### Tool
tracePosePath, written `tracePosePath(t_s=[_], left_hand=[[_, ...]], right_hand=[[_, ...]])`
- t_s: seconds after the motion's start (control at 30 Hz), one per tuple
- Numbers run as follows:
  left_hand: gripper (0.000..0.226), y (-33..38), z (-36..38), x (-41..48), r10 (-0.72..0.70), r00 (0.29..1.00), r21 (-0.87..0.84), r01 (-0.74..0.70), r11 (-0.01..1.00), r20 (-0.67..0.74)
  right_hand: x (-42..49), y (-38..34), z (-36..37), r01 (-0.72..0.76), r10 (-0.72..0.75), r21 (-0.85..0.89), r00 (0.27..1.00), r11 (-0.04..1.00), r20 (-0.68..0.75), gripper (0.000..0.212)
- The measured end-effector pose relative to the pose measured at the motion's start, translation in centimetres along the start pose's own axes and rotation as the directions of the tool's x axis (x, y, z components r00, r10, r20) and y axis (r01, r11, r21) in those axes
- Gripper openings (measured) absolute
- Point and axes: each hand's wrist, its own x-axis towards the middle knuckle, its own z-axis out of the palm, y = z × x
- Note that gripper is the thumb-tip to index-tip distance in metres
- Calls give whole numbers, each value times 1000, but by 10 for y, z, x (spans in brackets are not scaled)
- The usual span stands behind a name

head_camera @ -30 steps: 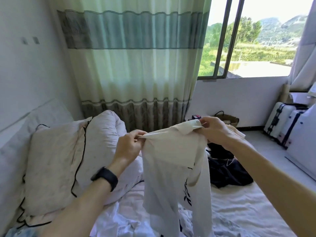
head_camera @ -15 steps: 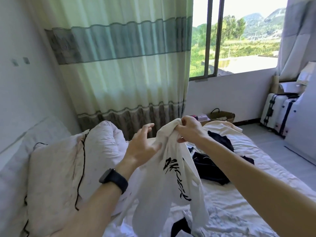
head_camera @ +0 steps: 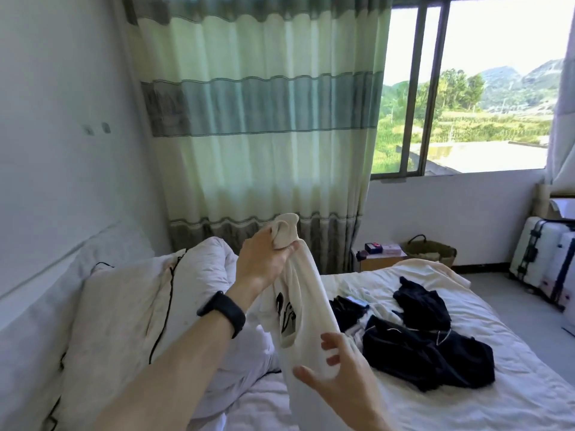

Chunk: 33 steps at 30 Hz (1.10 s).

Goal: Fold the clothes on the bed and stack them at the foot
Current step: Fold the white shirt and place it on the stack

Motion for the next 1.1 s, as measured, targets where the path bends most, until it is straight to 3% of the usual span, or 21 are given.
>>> tracePosePath(t_s=[0.13,0.33,0.53,0.6,0.7,0.8,0.93,1.03,1.1], left_hand=[[42,6,-13,6,24,999,84,-22,996,-22],[41,-1,-34,16,0,996,133,12,991,-94],[37,-6,-59,19,30,994,145,-14,989,-107],[34,-17,-82,15,18,998,122,-10,992,-66],[29,-45,-123,1,-78,996,26,76,997,50],[19,-80,-144,-17,-157,981,-116,170,979,110],[15,-109,-147,-28,-243,954,-32,252,967,175],[37,-109,-136,-33,-245,948,40,242,970,205],[33,-108,-124,-39,-242,951,66,234,970,193]], right_hand=[[9,-2,23,10,-11,-169,1000,986,-5,85],[30,-36,28,187,-169,-263,981,946,91,93],[57,-58,21,268,-271,-390,961,881,47,32],[76,-59,-6,198,-218,-357,976,913,-16,23],[110,-64,-64,76,-124,-205,965,976,-233,16],[129,-74,-96,84,-95,-45,921,995,-379,13],[131,-96,-96,185,-203,-86,910,979,-360,19],[130,-107,-93,230,-246,-87,913,969,-325,20],[128,-112,-92,258,-275,-95,913,962,-301,17]])
